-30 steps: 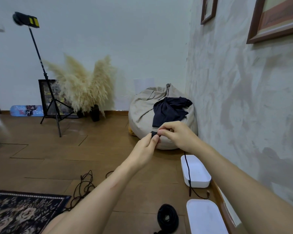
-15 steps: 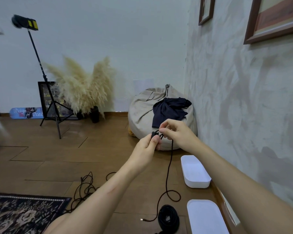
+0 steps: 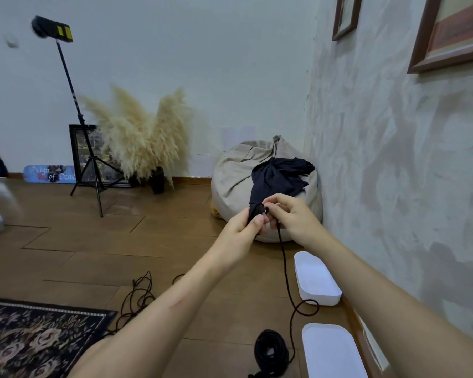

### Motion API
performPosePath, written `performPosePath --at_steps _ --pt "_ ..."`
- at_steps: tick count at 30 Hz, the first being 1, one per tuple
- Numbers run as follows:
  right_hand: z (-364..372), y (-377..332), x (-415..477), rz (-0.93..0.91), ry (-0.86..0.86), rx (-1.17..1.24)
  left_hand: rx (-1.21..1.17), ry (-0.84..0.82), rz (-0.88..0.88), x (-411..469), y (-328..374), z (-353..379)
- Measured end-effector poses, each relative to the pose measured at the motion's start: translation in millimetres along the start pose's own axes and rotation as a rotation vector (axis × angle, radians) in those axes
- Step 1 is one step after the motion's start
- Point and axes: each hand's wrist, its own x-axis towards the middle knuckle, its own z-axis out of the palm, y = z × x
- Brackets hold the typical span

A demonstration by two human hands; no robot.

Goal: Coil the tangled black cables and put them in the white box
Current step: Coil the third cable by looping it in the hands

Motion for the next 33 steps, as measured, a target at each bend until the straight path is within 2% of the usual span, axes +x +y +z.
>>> performPosePath --at_steps 4,7,12,15,18,25,33 --pt "14.8 4.5 -3.5 0.054 -0.018 0.068 -0.158 0.036 0.005 5.4 0.8 -3.0" --pt "30.5 15.4 -3.6 0.111 -0.076 -0.045 -0.268 0.128 -0.040 10.9 -2.7 -1.3" --pt "55.8 9.5 -9.5 0.089 -0.240 -0.278 -0.136 0.379 -0.135 18.0 -11.3 -6.5" --pt "50.8 2.7 -3.1 0.052 -0.240 -0.367 -0.006 0.399 -0.145 19.0 -19.4 -12.3" --pt "45.2 3.0 -2.9 0.078 -0.329 -0.357 0.061 0.400 -0.173 19.0 -27.5 -13.8" --pt "46.6 -2.4 -9.2 0.066 -0.360 -0.390 -0.155 0.409 -0.231 19.5 -23.3 -8.5" --pt "41.5 -2.4 -5.4 0.093 -0.325 -0.523 -0.105 0.431 -0.203 20.2 -27.3 -14.9"
